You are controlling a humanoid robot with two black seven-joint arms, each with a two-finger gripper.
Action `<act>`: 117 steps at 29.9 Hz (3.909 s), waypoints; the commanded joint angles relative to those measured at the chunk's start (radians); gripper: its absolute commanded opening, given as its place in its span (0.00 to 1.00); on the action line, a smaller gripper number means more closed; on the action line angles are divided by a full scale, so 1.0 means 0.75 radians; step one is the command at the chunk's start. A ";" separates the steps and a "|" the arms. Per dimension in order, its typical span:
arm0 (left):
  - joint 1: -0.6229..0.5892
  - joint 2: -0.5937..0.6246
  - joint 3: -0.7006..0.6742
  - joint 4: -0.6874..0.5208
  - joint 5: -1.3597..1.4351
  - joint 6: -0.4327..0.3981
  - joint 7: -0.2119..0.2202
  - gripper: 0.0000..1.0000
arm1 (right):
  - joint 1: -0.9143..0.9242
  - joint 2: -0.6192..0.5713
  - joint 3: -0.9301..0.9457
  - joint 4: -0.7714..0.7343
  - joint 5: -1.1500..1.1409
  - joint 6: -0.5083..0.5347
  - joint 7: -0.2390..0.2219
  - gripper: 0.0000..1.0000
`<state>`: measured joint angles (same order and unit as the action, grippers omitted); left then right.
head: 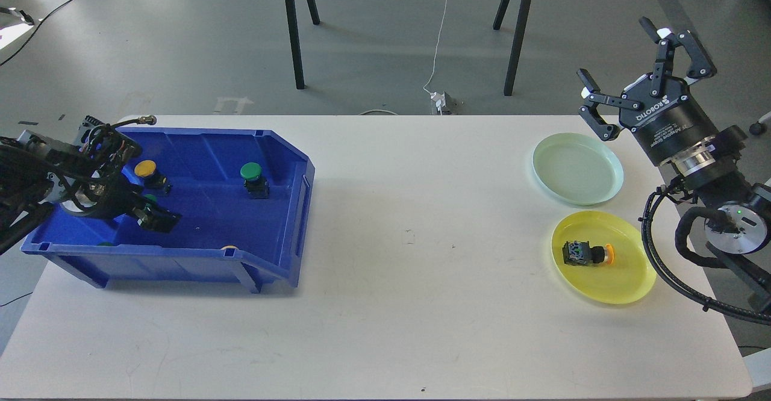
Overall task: Pass button and place on color plate
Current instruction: 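Lower the left gripper into the bin and grasp the green-topped button, then lift the green button and extend it toward the right gripper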
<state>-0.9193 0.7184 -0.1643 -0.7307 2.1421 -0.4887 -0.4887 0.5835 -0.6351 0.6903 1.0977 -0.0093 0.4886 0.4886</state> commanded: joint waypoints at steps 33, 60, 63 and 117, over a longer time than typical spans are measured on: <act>0.001 -0.113 0.047 0.203 -0.030 0.000 0.000 0.70 | -0.062 0.002 0.018 0.011 0.000 0.000 0.000 0.98; -0.001 -0.117 0.062 0.203 -0.036 0.000 0.000 0.26 | -0.068 0.002 0.023 0.011 0.000 0.000 0.000 0.99; -0.001 -0.117 0.062 0.203 -0.034 0.000 0.000 0.18 | -0.070 0.002 0.023 0.011 0.000 0.000 0.000 0.98; -0.231 -0.111 -0.198 -0.552 -1.246 0.000 0.000 0.14 | -0.054 0.253 -0.035 -0.005 -0.186 -0.068 0.000 0.98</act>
<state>-1.1085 0.7522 -0.3122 -1.2341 1.2339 -0.4885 -0.4886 0.5357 -0.5173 0.6843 1.1004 -0.1196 0.4638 0.4888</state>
